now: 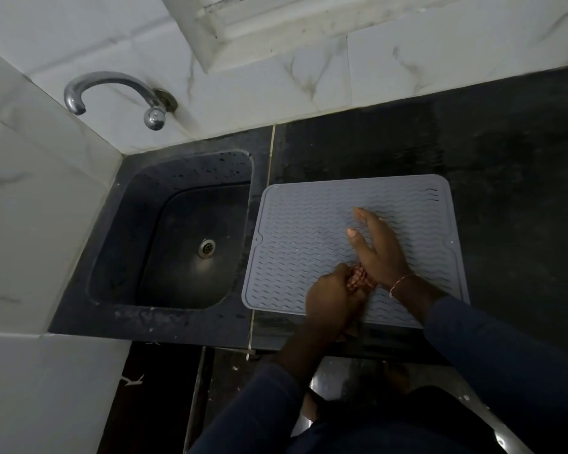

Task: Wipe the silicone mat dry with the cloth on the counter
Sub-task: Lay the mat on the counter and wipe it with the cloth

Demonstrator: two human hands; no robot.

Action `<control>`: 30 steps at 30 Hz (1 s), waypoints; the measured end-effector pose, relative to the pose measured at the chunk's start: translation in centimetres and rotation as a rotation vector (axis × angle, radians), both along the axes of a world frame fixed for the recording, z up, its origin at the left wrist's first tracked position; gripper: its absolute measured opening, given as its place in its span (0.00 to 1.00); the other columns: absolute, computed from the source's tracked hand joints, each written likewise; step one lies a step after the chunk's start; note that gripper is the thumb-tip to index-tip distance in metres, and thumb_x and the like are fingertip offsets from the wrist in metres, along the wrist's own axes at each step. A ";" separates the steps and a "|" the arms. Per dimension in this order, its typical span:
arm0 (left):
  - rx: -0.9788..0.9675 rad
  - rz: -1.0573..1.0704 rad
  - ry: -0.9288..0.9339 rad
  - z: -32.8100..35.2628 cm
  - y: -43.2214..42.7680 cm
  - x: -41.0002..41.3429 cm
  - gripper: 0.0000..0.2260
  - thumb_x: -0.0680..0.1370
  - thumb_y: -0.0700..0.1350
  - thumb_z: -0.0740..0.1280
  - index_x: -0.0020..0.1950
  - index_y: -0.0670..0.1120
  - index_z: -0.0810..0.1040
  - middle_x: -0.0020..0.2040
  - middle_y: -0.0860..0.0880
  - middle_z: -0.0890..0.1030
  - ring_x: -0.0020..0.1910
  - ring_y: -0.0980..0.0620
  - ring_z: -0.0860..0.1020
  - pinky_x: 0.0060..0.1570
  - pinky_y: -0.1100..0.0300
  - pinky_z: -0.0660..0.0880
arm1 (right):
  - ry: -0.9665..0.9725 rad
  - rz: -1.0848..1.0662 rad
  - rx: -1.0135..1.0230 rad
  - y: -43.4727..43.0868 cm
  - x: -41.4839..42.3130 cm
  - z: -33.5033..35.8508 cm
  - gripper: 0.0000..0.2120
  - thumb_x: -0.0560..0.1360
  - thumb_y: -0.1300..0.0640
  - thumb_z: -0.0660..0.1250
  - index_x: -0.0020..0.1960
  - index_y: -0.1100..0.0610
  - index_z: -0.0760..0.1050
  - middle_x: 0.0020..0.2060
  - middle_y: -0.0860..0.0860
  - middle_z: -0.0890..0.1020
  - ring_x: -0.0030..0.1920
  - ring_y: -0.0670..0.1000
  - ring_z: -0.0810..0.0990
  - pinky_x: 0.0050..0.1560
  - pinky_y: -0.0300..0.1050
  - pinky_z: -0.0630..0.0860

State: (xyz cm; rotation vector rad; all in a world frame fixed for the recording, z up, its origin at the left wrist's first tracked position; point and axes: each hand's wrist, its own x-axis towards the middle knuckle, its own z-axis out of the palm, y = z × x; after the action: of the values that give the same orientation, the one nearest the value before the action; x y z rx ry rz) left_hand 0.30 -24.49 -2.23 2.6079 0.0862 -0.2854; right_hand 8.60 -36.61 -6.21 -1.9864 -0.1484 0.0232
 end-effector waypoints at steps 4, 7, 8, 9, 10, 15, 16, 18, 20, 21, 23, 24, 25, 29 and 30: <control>0.194 -0.138 -0.047 -0.1 0.6 1.1 0.17 0.76 0.57 0.66 0.57 0.47 0.73 0.49 0.46 0.81 0.46 0.46 0.79 0.45 0.53 0.76 | -0.001 0.013 0.033 -0.2 -0.1 -0.1 0.34 0.74 0.34 0.55 0.74 0.52 0.65 0.70 0.51 0.71 0.70 0.49 0.68 0.70 0.55 0.66; 0.266 -0.172 -0.066 0.0 3.0 1.2 0.18 0.77 0.58 0.64 0.60 0.48 0.72 0.50 0.47 0.81 0.47 0.46 0.79 0.47 0.53 0.76 | -0.023 0.037 0.011 -0.2 -0.1 -0.4 0.33 0.75 0.35 0.56 0.74 0.53 0.64 0.70 0.52 0.71 0.70 0.51 0.68 0.70 0.56 0.67; 0.277 -0.168 -0.062 0.1 3.8 1.0 0.18 0.77 0.59 0.64 0.61 0.49 0.72 0.50 0.47 0.81 0.47 0.47 0.79 0.47 0.54 0.76 | -0.023 0.040 0.014 -0.3 -0.2 -0.4 0.33 0.75 0.35 0.56 0.74 0.53 0.64 0.70 0.52 0.71 0.70 0.50 0.69 0.70 0.56 0.67; 0.287 -0.163 -0.054 0.2 4.8 1.0 0.19 0.77 0.59 0.63 0.61 0.49 0.71 0.51 0.47 0.81 0.47 0.48 0.79 0.47 0.55 0.76 | -0.028 0.040 0.017 -0.3 -0.2 -0.4 0.33 0.75 0.35 0.57 0.74 0.53 0.64 0.70 0.52 0.71 0.70 0.50 0.69 0.70 0.55 0.67; 0.307 -0.165 -0.039 0.3 5.7 1.0 0.19 0.77 0.59 0.63 0.62 0.49 0.71 0.51 0.47 0.81 0.48 0.48 0.79 0.46 0.56 0.75 | -0.036 0.034 0.016 -0.4 -0.3 -0.4 0.33 0.75 0.36 0.57 0.74 0.54 0.64 0.70 0.52 0.71 0.69 0.50 0.69 0.70 0.54 0.67; 0.491 -0.223 -0.010 2.0 7.7 2.0 0.17 0.78 0.57 0.63 0.60 0.47 0.71 0.52 0.46 0.81 0.50 0.44 0.80 0.45 0.55 0.73 | -0.055 0.028 -0.021 -0.2 -0.4 -0.2 0.34 0.74 0.35 0.57 0.74 0.55 0.65 0.70 0.53 0.71 0.70 0.52 0.69 0.70 0.55 0.66; 0.500 -0.225 -0.013 2.3 7.4 2.1 0.16 0.78 0.57 0.63 0.59 0.47 0.71 0.52 0.46 0.81 0.49 0.45 0.80 0.45 0.55 0.72 | -0.052 0.030 -0.030 -0.2 -0.4 -0.3 0.35 0.74 0.35 0.57 0.74 0.54 0.64 0.70 0.53 0.71 0.70 0.52 0.69 0.70 0.55 0.66; 0.397 -0.175 -0.025 2.5 6.4 1.9 0.18 0.77 0.59 0.63 0.59 0.48 0.72 0.50 0.49 0.80 0.47 0.48 0.79 0.43 0.57 0.73 | -0.045 0.026 -0.032 -0.1 -0.3 -0.3 0.35 0.74 0.34 0.57 0.74 0.54 0.64 0.71 0.53 0.71 0.70 0.52 0.68 0.70 0.56 0.66; 0.174 -0.114 -0.006 1.8 4.2 1.2 0.19 0.76 0.60 0.63 0.59 0.49 0.73 0.49 0.49 0.81 0.46 0.49 0.80 0.45 0.54 0.76 | -0.027 0.013 -0.002 -0.1 -0.3 -0.3 0.35 0.74 0.34 0.56 0.74 0.53 0.64 0.71 0.52 0.71 0.70 0.51 0.69 0.70 0.56 0.66; 0.070 -0.099 0.010 1.4 2.7 0.7 0.19 0.75 0.59 0.64 0.59 0.49 0.74 0.50 0.48 0.82 0.47 0.48 0.80 0.46 0.52 0.77 | -0.019 0.008 0.014 -0.2 -0.2 -0.2 0.35 0.74 0.34 0.56 0.74 0.52 0.64 0.70 0.52 0.71 0.70 0.51 0.69 0.71 0.55 0.66; -0.032 -0.082 0.030 0.4 0.2 -0.2 0.17 0.75 0.56 0.66 0.60 0.49 0.75 0.52 0.47 0.81 0.49 0.48 0.79 0.49 0.51 0.77 | -0.012 0.001 0.038 -0.1 -0.2 -0.2 0.34 0.74 0.34 0.56 0.74 0.52 0.64 0.70 0.51 0.72 0.69 0.49 0.69 0.70 0.54 0.66; -0.037 -0.066 0.023 0.0 -0.5 -0.6 0.17 0.75 0.54 0.68 0.60 0.49 0.75 0.53 0.47 0.81 0.50 0.48 0.79 0.49 0.52 0.76 | -0.010 -0.002 0.047 -0.2 -0.2 -0.3 0.34 0.74 0.34 0.56 0.74 0.52 0.64 0.70 0.50 0.71 0.69 0.48 0.69 0.70 0.53 0.66; -0.015 -0.048 0.008 -0.2 -0.3 -0.6 0.17 0.75 0.53 0.68 0.60 0.49 0.74 0.53 0.47 0.81 0.51 0.48 0.78 0.50 0.52 0.76 | -0.016 0.001 0.049 -0.1 -0.2 -0.3 0.34 0.74 0.34 0.56 0.74 0.51 0.64 0.70 0.50 0.71 0.69 0.48 0.69 0.70 0.54 0.66; 0.106 0.019 0.039 0.2 4.2 -0.4 0.16 0.75 0.56 0.68 0.59 0.51 0.74 0.52 0.49 0.80 0.50 0.49 0.78 0.48 0.54 0.75 | -0.033 0.026 -0.006 -0.1 -0.1 -0.9 0.33 0.75 0.34 0.57 0.74 0.50 0.63 0.71 0.50 0.71 0.69 0.50 0.69 0.69 0.58 0.68; 0.096 0.063 0.055 0.4 5.6 -0.3 0.16 0.75 0.56 0.68 0.58 0.50 0.74 0.51 0.49 0.81 0.48 0.49 0.79 0.47 0.54 0.76 | -0.041 0.032 -0.019 -0.1 0.0 -1.0 0.33 0.75 0.33 0.57 0.74 0.50 0.63 0.70 0.50 0.72 0.69 0.50 0.70 0.68 0.59 0.68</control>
State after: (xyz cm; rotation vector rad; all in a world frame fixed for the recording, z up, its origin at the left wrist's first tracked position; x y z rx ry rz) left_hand -0.03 -18.86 -1.79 2.6871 0.2061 -0.3383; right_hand 8.57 -36.70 -7.23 -2.0046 -0.2075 0.0049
